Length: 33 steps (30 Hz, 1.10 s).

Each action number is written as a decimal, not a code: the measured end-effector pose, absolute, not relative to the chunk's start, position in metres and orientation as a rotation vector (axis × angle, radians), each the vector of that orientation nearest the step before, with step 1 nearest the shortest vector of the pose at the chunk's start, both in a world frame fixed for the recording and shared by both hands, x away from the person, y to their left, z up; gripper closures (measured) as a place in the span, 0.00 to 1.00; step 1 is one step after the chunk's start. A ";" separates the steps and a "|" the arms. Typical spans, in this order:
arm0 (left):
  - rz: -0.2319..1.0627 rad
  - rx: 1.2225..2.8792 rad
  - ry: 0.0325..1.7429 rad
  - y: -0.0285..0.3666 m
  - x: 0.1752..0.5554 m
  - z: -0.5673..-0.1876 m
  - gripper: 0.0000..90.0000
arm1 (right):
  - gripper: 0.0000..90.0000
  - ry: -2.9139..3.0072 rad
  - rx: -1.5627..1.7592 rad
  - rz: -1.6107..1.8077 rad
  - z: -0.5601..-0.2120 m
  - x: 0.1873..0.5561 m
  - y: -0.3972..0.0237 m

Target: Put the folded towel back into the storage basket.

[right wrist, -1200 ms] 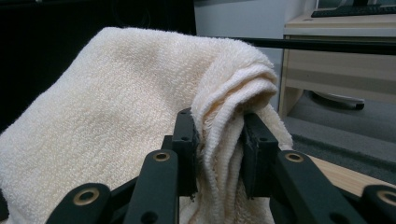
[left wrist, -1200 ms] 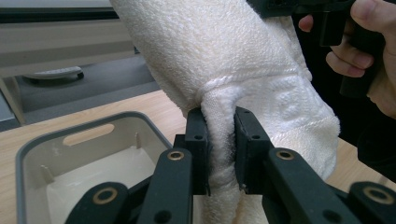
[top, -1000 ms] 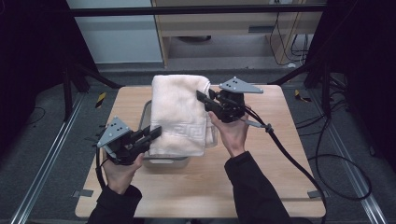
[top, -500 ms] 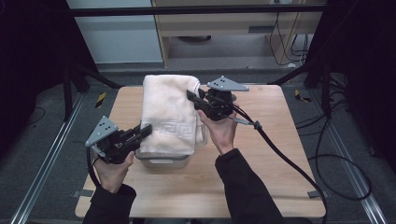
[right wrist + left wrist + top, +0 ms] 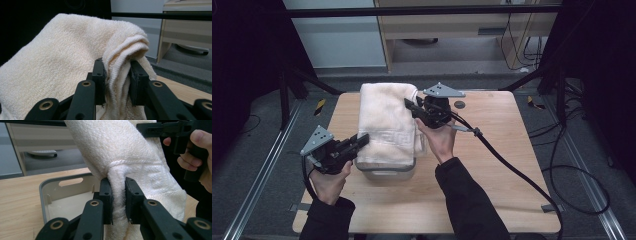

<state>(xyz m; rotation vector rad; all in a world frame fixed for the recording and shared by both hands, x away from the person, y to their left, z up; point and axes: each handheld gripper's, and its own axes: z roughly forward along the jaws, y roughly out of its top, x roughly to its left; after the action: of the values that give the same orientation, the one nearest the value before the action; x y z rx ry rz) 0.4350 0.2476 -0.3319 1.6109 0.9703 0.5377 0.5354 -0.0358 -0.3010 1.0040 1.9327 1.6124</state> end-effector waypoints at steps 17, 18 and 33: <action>0.514 1.634 1.081 0.262 0.460 -0.362 0.86 | 0.78 1.994 1.065 1.565 -0.337 0.566 -0.013; 0.513 1.637 1.087 0.263 0.461 -0.364 0.86 | 0.78 1.998 1.072 1.561 -0.339 0.567 -0.012; 0.503 1.683 1.178 0.269 0.479 -0.391 0.86 | 0.78 2.046 1.155 1.514 -0.376 0.587 0.004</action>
<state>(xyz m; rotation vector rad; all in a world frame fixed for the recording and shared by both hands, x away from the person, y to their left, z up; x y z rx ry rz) 0.4788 0.2688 -0.3910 1.6833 1.1779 0.5035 0.5869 0.0042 -0.3764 1.1547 2.0457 1.5139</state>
